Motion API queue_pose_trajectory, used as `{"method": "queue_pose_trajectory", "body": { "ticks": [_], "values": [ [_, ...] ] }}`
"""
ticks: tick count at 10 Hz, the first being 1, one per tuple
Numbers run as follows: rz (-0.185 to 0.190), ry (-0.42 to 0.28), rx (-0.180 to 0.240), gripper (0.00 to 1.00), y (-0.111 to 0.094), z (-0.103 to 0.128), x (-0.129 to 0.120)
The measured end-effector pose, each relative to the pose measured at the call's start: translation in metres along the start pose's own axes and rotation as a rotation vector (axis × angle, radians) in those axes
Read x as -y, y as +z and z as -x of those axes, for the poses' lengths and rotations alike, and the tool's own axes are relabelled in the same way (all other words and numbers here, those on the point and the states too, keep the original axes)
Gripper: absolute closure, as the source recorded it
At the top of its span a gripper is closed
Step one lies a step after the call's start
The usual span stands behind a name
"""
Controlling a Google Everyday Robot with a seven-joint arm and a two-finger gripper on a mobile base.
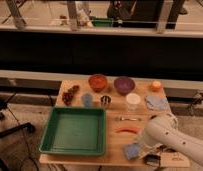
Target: Wipe table surface with sponge
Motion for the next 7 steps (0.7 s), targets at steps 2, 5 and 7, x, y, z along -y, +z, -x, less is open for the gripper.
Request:
{"method": "queue_pose_trajectory", "body": {
  "ticks": [2, 5, 7],
  "values": [
    [0.013, -0.015, 0.005, 1.0, 0.003, 0.007, -0.006],
    [0.041, -0.052, 0.024, 1.0, 0.012, 0.023, -0.011],
    [0.056, -0.086, 0.047, 1.0, 0.02, 0.043, -0.006]
  ]
}}
